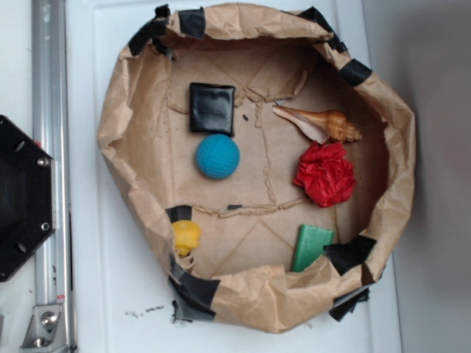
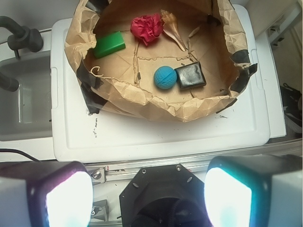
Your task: Grab the black box.
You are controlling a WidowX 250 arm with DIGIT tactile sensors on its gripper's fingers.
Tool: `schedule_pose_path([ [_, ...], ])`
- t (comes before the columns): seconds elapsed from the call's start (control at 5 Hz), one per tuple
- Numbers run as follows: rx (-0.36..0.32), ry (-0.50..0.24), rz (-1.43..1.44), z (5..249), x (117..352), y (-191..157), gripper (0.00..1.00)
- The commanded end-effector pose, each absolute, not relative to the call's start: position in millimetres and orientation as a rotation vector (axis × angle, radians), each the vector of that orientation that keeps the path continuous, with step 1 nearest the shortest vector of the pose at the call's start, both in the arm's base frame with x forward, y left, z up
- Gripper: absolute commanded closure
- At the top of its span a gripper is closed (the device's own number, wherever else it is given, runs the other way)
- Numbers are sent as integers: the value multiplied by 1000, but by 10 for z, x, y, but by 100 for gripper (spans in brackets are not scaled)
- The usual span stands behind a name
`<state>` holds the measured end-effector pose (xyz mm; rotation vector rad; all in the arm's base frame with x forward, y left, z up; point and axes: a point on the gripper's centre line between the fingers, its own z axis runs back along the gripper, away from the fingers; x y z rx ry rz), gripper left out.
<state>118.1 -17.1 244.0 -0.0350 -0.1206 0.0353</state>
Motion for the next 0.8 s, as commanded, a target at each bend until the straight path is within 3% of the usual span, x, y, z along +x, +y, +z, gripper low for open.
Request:
schedule_pose_path([
  [0.0, -35, -121, 35, 2440, 1181, -171, 0],
  [0.4, 49, -122, 328, 1908, 2146, 146, 0],
  [0.6, 83, -171, 578, 1577, 2336, 280, 0],
])
